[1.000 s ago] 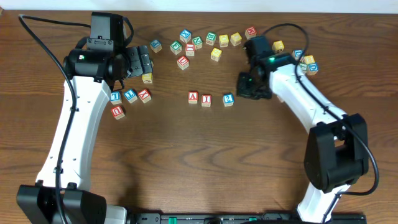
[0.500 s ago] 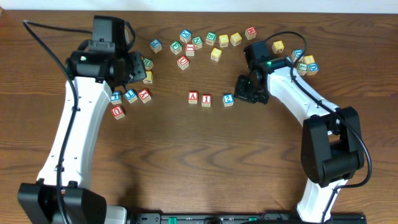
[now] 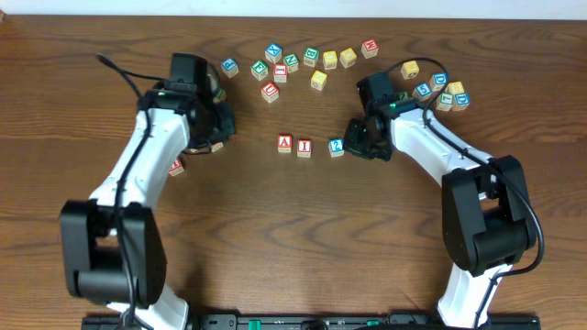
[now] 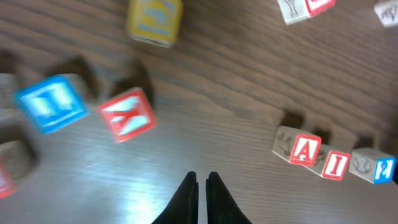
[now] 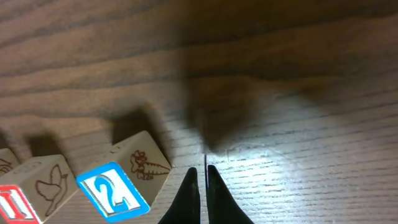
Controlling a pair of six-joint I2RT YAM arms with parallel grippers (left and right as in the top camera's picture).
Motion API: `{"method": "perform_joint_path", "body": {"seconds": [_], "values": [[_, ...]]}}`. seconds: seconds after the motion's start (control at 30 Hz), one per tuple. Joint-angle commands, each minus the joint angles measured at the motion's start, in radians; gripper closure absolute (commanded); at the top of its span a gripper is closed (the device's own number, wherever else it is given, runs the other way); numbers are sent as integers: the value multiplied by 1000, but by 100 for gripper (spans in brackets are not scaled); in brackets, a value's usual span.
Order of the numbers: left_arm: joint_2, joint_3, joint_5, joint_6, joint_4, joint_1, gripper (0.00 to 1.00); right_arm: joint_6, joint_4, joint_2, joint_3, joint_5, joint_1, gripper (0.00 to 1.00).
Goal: Spell out AI2
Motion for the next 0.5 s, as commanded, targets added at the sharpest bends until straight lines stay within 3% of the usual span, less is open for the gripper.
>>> {"method": "perform_joint_path", "body": {"seconds": [0.0, 0.47], "values": [[48, -6, 90, 53, 24, -39, 93, 15, 5, 9, -13, -6, 10, 99], [192, -6, 97, 56, 112, -151, 93, 21, 49, 48, -17, -32, 31, 99]]}}
